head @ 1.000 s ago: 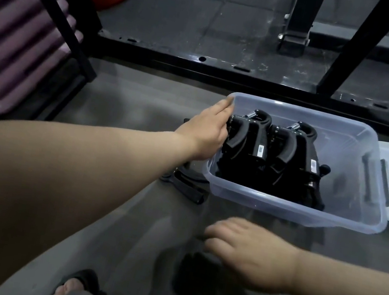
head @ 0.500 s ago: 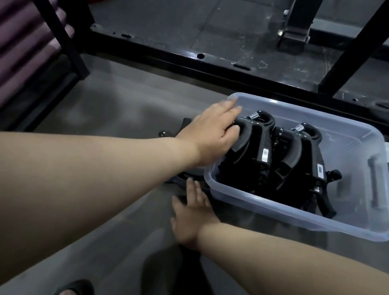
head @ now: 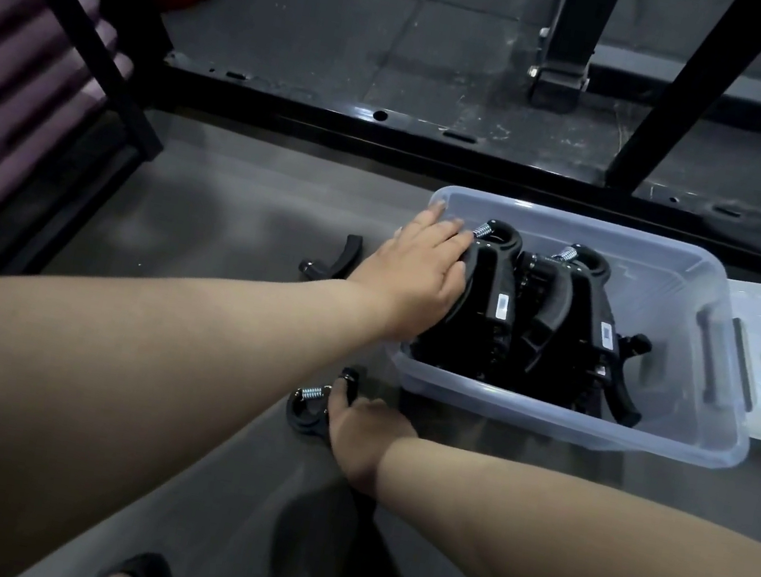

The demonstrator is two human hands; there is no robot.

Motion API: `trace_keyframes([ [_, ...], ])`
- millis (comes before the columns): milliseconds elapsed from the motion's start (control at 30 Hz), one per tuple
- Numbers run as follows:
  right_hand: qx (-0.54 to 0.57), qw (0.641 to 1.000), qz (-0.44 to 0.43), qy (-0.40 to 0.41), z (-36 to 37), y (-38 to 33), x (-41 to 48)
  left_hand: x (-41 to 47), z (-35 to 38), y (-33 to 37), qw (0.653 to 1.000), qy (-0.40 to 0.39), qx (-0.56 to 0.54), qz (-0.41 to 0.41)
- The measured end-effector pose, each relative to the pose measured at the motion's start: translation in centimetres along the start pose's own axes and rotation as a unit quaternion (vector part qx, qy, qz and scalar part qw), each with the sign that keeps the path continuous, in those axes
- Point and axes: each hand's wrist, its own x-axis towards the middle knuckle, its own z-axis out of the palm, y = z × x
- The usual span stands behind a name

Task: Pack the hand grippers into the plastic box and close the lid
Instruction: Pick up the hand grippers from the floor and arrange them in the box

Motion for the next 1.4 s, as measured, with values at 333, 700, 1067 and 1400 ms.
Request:
trace_keyframes([
  [333, -0.038, 0.998, 0.027, 0.03, 0.5, 0.3, -1.4, -0.2, 0.3, 0.0, 0.998, 0.004, 0.051, 0.027],
  [700, 0.02, 0.991, -0.057, -0.116, 1.5, 6.1, -9.0, -0.8, 0.2, 0.8, 0.995, 0.026, 0.073, 0.065],
  [1067, 0.346, 0.908, -0.007, -0.236, -10.8, 17.5, -21.8, -0.9, 0.5, 0.7, 0.997, 0.019, 0.064, 0.025],
  [1400, 0.407, 0.869, 0.227, 0.168, -16.6, 22.6, -21.0, -0.8, 0.7, 0.6, 0.997, 0.043, 0.059, 0.023],
])
